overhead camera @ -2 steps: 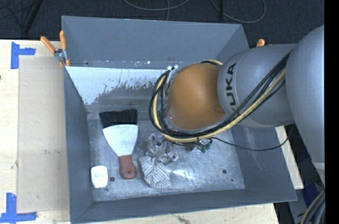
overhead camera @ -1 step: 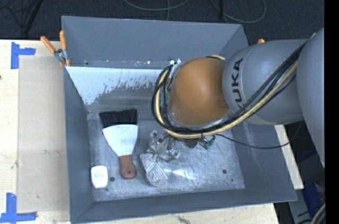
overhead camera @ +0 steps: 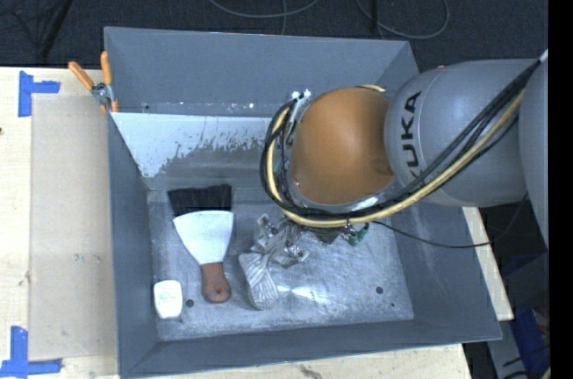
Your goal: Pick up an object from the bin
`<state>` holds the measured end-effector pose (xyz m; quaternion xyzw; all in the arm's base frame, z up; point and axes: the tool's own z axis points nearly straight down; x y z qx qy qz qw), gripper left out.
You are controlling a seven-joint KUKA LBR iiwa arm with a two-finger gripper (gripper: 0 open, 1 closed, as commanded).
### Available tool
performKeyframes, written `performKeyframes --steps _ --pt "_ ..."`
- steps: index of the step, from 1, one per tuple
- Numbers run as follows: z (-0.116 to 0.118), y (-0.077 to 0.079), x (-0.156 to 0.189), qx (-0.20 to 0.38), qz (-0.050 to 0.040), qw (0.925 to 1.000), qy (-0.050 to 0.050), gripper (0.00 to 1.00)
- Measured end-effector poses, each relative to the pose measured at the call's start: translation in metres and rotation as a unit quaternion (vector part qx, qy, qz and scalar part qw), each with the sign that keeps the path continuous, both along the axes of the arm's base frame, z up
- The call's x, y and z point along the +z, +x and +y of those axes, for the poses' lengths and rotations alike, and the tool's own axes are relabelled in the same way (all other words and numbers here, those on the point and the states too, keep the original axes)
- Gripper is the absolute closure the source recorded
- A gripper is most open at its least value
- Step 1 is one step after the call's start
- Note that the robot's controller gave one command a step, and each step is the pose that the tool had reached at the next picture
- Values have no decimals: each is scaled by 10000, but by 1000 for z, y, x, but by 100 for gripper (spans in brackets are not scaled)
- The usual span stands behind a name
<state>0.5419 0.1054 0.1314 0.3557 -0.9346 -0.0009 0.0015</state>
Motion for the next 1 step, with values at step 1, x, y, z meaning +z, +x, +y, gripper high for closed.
performKeyframes --steps 1 --pt "0 1 17 0 -11 10000 2 100"
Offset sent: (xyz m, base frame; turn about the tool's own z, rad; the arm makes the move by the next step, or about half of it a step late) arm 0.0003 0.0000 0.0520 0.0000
